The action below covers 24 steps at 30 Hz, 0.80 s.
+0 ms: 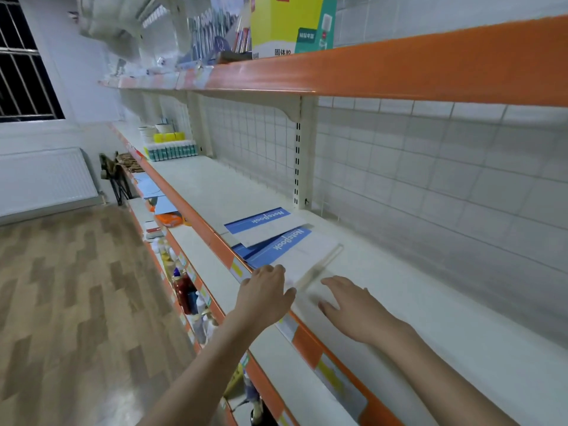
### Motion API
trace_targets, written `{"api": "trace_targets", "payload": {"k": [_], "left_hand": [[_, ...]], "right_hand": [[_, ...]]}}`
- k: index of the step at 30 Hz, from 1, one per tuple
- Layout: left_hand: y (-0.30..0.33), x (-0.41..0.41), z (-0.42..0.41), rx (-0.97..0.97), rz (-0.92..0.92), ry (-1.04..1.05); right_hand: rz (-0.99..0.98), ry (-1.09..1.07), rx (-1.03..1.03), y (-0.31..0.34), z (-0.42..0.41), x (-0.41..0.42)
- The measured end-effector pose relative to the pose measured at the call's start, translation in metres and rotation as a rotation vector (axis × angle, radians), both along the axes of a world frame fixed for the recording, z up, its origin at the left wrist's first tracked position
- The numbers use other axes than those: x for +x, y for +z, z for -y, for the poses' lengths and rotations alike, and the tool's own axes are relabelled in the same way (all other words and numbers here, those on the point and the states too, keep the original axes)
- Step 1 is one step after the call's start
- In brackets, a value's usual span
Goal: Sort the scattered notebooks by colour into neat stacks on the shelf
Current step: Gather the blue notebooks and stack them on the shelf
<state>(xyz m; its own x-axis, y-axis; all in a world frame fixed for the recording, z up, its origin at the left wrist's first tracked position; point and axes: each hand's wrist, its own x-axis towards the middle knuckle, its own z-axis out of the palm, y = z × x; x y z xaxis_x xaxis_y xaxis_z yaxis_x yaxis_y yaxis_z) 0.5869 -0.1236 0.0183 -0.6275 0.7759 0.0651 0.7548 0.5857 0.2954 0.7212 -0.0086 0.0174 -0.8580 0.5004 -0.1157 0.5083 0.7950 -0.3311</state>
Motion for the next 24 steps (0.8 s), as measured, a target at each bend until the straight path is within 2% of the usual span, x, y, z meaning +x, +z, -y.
{"api": "trace_targets", "payload": {"k": [7, 15, 24], "left_hand": [[-0.006, -0.047, -0.029, 0.025, 0.038, -0.076], [-0.007, -0.119, -0.066, 0.031, 0.015, -0.241], [-0.009, -0.205, -0.100, -0.079, 0.011, -0.393]], "right_hand": [[-0.071, -0.062, -0.013, -0.002, -0.008, -0.038], [-0.067, -0.220, 0.047, -0.001, -0.023, -0.101], [-0.083, -0.383, 0.037, -0.013, -0.033, -0.180]]}}
